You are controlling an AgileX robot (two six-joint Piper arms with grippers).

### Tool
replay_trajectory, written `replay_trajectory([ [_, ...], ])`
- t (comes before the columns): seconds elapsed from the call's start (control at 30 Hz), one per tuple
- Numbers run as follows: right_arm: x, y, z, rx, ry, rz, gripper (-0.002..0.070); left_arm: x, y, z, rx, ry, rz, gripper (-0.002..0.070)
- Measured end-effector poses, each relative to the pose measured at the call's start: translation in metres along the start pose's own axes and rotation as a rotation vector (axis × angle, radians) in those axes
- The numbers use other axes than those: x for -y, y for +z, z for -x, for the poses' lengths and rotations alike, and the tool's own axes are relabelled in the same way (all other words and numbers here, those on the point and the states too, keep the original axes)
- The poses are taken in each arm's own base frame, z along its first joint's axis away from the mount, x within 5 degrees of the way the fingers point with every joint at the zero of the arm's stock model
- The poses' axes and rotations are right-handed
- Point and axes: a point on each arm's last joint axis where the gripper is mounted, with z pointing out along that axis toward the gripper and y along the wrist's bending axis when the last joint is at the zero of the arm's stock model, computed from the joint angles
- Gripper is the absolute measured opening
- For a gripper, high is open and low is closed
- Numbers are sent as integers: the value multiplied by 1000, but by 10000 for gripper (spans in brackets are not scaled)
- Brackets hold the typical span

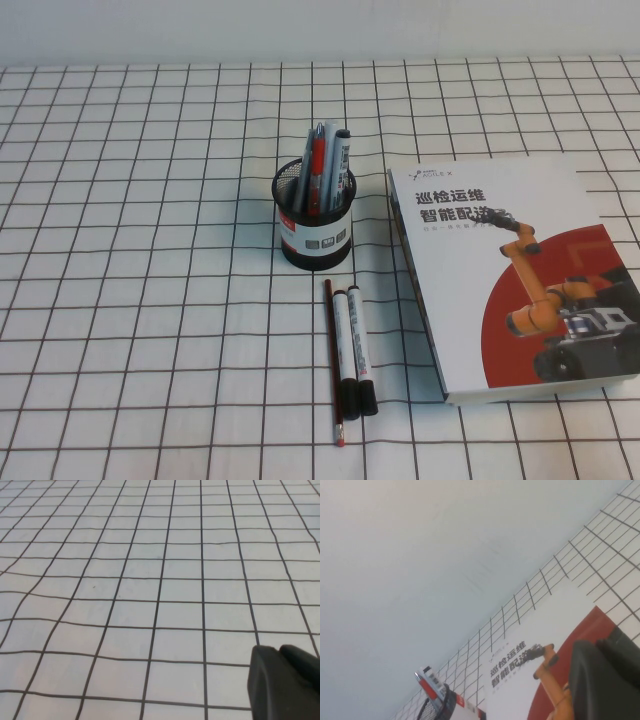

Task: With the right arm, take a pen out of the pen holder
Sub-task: 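Take a marker out of the pen holder and lay it on the table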

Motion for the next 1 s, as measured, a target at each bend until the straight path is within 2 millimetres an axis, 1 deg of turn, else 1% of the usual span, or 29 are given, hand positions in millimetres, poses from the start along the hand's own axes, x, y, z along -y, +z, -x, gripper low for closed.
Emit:
replay_trajectory([
  [0.1,0,0,-1,-15,29,4,-16,0,0,0,0,0,0,-3],
  [0.17,-4,1,-1,-37,44,7,-16,0,0,0,0,0,0,-3],
  [0.23,-13,4,4,-77,42,3,-16,0,0,0,0,0,0,-3],
  [0.3,-26,9,10,-127,1,0,-16,0,0,0,0,0,0,-3],
  [0.4,-44,25,16,-261,-78,-24,-16,0,0,0,0,0,0,-3],
  [0.47,-55,38,19,-374,-130,-40,-16,0,0,0,0,0,0,-3],
  [0.6,-68,69,19,-593,-206,-71,-16,0,0,0,0,0,0,-3],
  [0.73,-67,108,15,-771,-248,-113,-16,0,0,0,0,0,0,-3],
  [0.8,-67,127,13,-825,-281,-116,-16,0,0,0,0,0,0,-3],
  [0.87,-72,150,7,-870,-332,-102,-16,0,0,0,0,0,0,-3],
  [0.9,-77,159,3,-889,-367,-87,-16,0,0,0,0,0,0,-3],
  [1.0,-99,191,-11,-897,-476,-27,-16,0,0,0,0,0,0,-3],
])
